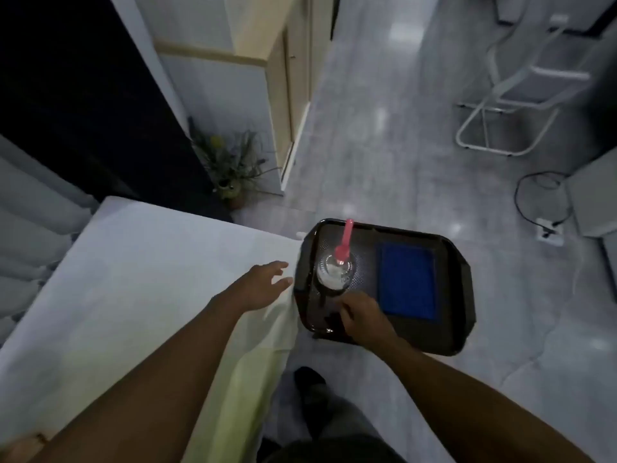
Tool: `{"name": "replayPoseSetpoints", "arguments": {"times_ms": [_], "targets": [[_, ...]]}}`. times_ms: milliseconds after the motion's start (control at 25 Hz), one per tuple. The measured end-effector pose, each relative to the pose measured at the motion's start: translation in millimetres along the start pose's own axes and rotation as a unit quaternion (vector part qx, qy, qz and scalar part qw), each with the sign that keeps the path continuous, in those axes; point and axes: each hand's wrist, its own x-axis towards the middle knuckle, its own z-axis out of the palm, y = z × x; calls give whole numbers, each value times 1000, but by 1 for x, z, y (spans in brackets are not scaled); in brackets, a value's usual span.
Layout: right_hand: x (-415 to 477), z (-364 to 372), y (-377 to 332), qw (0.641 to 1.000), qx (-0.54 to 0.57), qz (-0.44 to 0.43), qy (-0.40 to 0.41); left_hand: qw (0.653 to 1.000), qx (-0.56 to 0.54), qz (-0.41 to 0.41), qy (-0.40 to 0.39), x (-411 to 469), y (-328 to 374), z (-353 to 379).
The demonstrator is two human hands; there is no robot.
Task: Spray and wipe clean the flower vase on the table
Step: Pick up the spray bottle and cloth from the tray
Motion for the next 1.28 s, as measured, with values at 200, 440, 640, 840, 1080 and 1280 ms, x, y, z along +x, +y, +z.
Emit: {"name": "replayPoseSetpoints", "arguments": {"times_ms": [200,440,640,840,1080,1280], "targets": [[-27,-40,91,982,-117,144,23,993,-17,87,-72,50,58,54],[-13,-65,164,958,-219,153,-108,986,-28,151,-59,88,84,88],[-17,-55,183,939,-291,124,-138,971,-139,191,-43,101,89,111],[-13,-52,180,931,-299,162,-135,970,-170,172,-12,112,87,125],[-6,-71,163,954,-131,264,-50,971,-171,166,-34,112,106,129],[29,-95,116,941,43,285,179,962,-207,179,22,96,118,87]]}}
